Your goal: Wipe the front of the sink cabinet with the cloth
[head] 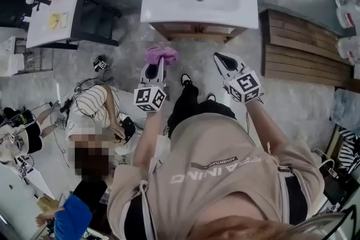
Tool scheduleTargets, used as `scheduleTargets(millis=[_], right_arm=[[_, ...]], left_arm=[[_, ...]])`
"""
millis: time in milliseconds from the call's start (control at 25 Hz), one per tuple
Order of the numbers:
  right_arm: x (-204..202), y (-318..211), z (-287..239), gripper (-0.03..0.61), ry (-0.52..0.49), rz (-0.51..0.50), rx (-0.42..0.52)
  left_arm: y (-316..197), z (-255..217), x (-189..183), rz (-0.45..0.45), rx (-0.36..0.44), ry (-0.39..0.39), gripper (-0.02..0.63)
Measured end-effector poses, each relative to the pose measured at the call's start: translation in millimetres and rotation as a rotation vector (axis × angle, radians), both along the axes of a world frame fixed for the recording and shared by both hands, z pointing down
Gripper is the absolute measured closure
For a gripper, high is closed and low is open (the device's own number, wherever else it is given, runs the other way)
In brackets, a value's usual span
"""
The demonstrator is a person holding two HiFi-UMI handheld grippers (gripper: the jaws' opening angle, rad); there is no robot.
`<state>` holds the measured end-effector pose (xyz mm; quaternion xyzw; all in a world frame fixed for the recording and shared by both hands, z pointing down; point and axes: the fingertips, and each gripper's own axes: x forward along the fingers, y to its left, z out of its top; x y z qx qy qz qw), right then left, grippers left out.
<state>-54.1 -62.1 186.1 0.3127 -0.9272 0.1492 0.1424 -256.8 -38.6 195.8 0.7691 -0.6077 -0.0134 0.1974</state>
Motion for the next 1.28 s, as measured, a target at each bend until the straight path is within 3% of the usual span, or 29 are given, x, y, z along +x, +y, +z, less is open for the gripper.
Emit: scheduleTargets(millis=[280, 480, 960, 1280], right_arm=[[11.0, 9.7, 28.7, 0.566, 0.035, -0.074, 0.018], [12.1, -9.0, 40.7, 0.565, 0.008, -0.054, 0.040], [-26.7, -73.7, 232.8, 0.566, -0.005, -0.049, 0.048], [-55.8, -101.6, 298.6, 0.566, -0.051, -0.056, 0.119]], left_arm=[[5.7, 17.5, -3.7, -0.071, 0.001, 0.006, 0.546], [-11.2, 47.9, -13.0, -0.078, 0.003, 0.001, 0.546], [-92.0, 174.1, -66.0, -0.070, 0.091, -0.045, 0.546], [-119.9, 247.7, -85.3, -0.067, 0.143, -0.070, 0.546]])
